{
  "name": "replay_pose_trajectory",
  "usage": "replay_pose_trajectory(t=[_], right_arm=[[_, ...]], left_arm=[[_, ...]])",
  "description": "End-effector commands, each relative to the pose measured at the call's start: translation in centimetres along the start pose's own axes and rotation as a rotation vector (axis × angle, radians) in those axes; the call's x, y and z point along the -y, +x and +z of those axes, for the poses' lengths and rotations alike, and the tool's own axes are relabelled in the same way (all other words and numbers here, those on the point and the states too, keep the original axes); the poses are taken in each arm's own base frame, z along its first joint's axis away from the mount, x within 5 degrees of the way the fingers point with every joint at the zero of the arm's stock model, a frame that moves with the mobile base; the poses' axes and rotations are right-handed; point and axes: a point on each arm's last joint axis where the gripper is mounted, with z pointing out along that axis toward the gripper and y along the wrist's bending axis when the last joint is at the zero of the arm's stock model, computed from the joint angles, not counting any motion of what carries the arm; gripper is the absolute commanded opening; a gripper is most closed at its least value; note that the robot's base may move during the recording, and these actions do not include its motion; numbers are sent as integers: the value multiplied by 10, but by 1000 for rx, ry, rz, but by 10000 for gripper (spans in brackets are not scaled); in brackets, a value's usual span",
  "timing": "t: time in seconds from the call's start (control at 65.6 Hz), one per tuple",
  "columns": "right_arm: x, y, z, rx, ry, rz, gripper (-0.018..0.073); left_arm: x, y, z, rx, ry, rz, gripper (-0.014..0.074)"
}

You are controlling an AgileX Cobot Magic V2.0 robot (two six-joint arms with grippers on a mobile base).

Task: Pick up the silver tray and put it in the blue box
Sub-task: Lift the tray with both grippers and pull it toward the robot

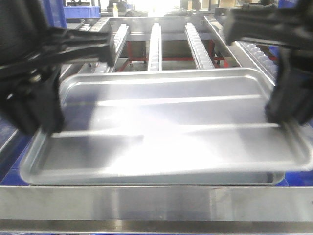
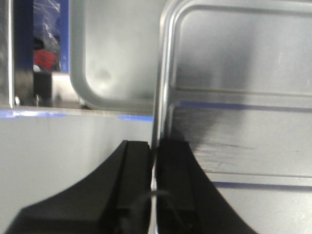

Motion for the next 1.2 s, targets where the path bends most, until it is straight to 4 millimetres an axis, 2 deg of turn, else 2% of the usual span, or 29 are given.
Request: replay_pose_trajectory(t=[0.0,0.183,0.503,0.991,1.189], right_arm=[[-2,-1,-15,73,-55,-4,54],[-2,7,-10,53,-44,-9,54],[-3,6,3,63,-5,-23,54],[-5,5,2,70,-22,-19,59],[-4,5,2,62,-13,0,59]], left_arm=[[2,4,-17,61,74,-6,-13],[0,5,-19,65,77,-6,-13],[-1,2,-20,86,72,17,-13],[-6,4,-20,66,16,15,-13],[-9,2,-27,91,39,11,-13]])
